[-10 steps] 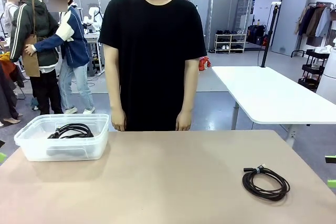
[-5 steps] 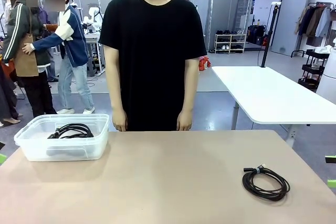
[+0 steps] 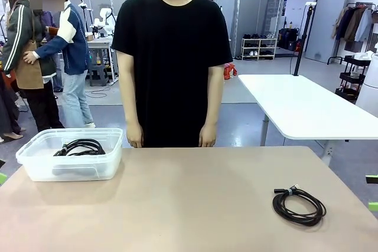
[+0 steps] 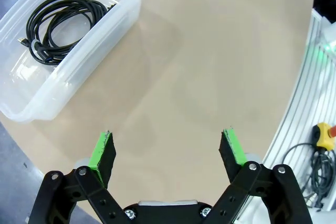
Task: Organize and store the cables.
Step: Place the USB Extension Cable into the Organizing box.
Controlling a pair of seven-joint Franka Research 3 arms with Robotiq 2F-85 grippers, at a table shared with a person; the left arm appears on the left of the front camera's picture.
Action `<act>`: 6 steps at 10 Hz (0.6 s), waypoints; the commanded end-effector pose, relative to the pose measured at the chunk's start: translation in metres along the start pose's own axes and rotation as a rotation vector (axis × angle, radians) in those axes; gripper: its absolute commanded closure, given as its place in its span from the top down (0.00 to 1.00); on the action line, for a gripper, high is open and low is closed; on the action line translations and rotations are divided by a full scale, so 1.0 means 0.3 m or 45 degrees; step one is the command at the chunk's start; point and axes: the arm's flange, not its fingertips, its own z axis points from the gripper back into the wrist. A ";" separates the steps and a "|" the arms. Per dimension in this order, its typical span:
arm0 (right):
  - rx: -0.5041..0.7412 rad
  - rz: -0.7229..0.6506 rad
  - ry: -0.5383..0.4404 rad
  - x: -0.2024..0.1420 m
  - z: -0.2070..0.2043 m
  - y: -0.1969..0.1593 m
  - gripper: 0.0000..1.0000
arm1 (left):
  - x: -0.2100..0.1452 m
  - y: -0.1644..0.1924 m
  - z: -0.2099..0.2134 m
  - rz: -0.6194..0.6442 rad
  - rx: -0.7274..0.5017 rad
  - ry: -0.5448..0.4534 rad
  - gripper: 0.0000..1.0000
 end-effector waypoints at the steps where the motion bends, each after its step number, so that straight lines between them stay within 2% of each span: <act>1: 0.000 0.000 0.000 0.000 0.000 0.000 1.00 | 0.001 -0.001 0.006 -0.018 -0.005 -0.001 1.00; 3: 0.042 0.098 0.221 0.168 -0.040 0.023 1.00 | 0.001 -0.001 0.006 -0.018 -0.005 -0.001 1.00; 6: 0.206 0.266 0.620 0.400 -0.255 -0.063 1.00 | 0.001 -0.001 0.006 -0.018 -0.005 -0.001 1.00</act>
